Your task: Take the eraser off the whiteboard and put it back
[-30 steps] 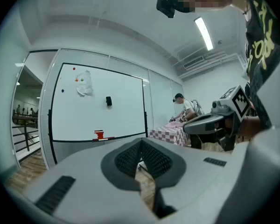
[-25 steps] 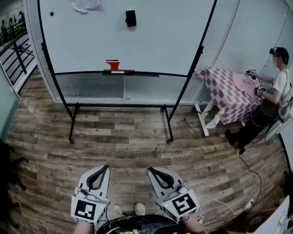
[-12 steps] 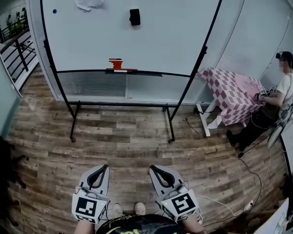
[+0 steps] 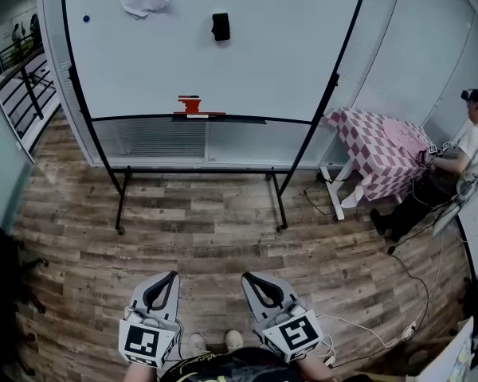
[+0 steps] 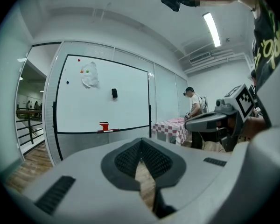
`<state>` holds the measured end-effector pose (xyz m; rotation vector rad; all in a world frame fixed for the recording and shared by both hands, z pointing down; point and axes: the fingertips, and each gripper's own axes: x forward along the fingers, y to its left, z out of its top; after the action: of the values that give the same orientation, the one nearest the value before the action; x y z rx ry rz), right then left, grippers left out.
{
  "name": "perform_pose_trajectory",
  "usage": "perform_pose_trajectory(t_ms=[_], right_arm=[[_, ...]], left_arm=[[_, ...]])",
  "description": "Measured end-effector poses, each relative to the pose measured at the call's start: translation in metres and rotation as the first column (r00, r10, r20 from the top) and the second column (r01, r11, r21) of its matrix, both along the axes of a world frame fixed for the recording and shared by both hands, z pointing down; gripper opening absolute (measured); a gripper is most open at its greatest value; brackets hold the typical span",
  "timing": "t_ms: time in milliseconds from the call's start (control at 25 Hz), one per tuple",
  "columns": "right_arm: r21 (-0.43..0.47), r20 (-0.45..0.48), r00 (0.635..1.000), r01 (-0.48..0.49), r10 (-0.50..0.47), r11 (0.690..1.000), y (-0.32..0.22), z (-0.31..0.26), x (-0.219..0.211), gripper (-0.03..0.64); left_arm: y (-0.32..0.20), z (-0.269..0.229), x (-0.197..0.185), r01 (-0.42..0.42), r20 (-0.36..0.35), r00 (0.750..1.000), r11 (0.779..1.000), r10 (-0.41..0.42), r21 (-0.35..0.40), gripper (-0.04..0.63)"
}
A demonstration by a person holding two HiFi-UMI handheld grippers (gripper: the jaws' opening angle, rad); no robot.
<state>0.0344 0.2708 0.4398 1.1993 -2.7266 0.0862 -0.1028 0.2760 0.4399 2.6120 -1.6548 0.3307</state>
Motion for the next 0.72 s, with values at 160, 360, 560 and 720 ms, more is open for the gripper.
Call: perform_pose_trajectory(t_ms=[160,360,560,720], right_arm=[[-0.003,-0.002,1.000,-0.017,0.017,1.000,0.001,0.003,-0.012,0.011],[0.039,-0.010,1.000,-0.028,0.028,0.999,0.006,0.001,-0.030,0.011],[0.054,0.004,0.998,-0.069,0.069,0.996,0.011,-0.001,-0.038,0.011],[0.049,-0.009,0.997,-0.080,0.081,0.996,0.012,0.007,-0.041,0.011]], left_arm=[[0.000,-0.001,-0.012,-0.024,-0.001,1.000,1.000,0.024,0.017,0.006],[0.007,0.000,-0.027,-0.046,-0.001,0.999,0.999,0.046,0.019,0.006],[0.009,0.000,-0.038,-0.078,0.013,0.997,0.997,0.078,0.015,0.006],[0.006,0.004,-0.042,-0.091,0.000,0.996,0.996,0.091,0.023,0.006]])
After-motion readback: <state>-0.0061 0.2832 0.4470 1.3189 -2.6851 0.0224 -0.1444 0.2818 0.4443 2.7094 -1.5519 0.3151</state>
